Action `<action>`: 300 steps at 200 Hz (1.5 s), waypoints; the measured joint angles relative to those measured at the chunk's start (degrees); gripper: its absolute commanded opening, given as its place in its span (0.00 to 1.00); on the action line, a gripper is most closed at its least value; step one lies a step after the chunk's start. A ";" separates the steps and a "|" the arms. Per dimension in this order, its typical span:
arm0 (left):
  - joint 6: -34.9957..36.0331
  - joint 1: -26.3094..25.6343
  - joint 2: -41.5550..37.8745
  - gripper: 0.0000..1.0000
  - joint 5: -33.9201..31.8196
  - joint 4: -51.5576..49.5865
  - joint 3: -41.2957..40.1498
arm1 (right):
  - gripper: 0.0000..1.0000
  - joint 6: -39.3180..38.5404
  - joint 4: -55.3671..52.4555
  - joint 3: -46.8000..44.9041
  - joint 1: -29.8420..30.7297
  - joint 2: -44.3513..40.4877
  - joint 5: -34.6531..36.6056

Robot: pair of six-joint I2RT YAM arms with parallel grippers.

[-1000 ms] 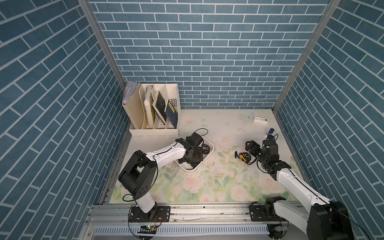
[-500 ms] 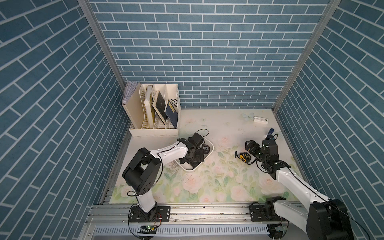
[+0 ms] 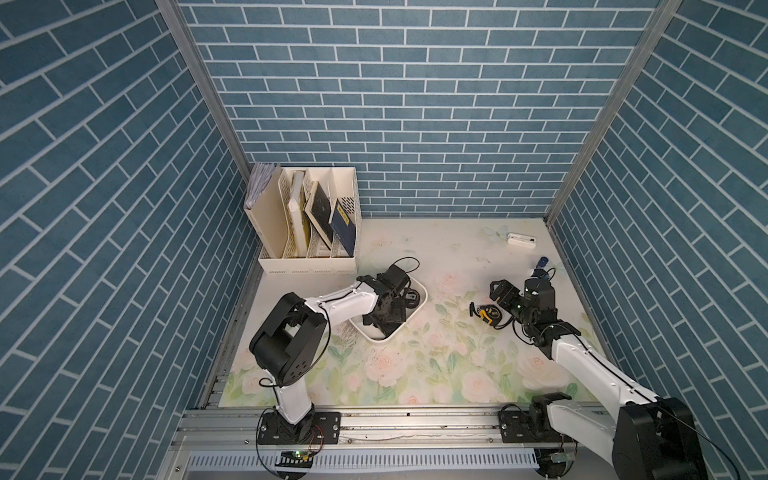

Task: Take the tape measure out of the storage box
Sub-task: Pick up the tape measure from the storage box.

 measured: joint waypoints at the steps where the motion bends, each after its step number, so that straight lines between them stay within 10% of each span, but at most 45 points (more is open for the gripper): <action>1: -0.04 0.00 0.00 0.78 -0.09 0.02 0.09 | 0.89 0.00 0.00 0.00 0.00 0.00 0.00; 205: -2.03 0.35 1.62 0.87 -4.94 -4.90 5.75 | 0.90 0.02 0.92 -0.61 -0.42 0.02 -0.31; 300: -9.57 0.35 -1.57 0.97 3.26 -7.02 5.62 | 0.93 0.00 3.39 -1.53 -0.87 1.11 -1.53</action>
